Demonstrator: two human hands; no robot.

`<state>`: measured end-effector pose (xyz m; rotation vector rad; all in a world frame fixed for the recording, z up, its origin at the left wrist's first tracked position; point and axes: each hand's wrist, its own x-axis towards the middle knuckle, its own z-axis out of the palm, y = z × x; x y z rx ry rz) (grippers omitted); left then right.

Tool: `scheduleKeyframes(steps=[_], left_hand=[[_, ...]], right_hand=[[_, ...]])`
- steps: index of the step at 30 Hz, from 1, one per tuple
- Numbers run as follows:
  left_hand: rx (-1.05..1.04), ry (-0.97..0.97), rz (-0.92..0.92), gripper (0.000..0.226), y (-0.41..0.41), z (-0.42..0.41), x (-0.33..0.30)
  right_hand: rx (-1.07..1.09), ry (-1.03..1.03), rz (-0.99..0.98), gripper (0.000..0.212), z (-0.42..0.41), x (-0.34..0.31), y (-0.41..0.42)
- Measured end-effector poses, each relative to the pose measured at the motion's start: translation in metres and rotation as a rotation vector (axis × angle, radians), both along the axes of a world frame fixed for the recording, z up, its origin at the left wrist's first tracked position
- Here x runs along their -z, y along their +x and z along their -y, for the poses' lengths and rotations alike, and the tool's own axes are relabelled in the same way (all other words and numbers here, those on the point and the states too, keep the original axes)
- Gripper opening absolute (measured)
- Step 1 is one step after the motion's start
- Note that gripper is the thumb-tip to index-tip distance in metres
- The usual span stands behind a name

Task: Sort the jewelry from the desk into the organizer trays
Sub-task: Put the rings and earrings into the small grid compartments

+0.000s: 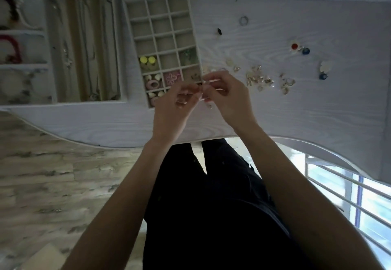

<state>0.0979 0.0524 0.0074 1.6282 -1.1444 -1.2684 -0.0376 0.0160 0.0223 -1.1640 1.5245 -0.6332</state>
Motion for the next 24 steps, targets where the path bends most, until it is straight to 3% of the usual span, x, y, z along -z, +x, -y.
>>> scheduleKeyframes(steps=[7, 11, 16, 19, 24], left_hand=[[0.210, -0.173, 0.311, 0.012, 0.029, 0.013, 0.007], [0.271, -0.255, 0.444, 0.014, 0.038, 0.031, 0.010], [0.320, -0.305, 0.604, 0.013, 0.045, 0.051, 0.014], [0.369, -0.268, 0.689, 0.017, 0.049, 0.053, 0.020], [0.351, -0.298, 0.743, 0.018, 0.058, 0.050, 0.021]], right_hand=[[-0.004, -0.026, -0.054, 0.018, 0.001, 0.008, 0.016], [-0.076, -0.113, -0.211, 0.005, 0.010, 0.007, 0.015], [-0.145, -0.337, -0.444, 0.017, 0.019, 0.007, 0.021], [-0.109, -0.348, -0.447, 0.027, 0.021, 0.008, 0.019], [-0.040, -0.385, -0.434, 0.025, 0.016, 0.012, 0.003]])
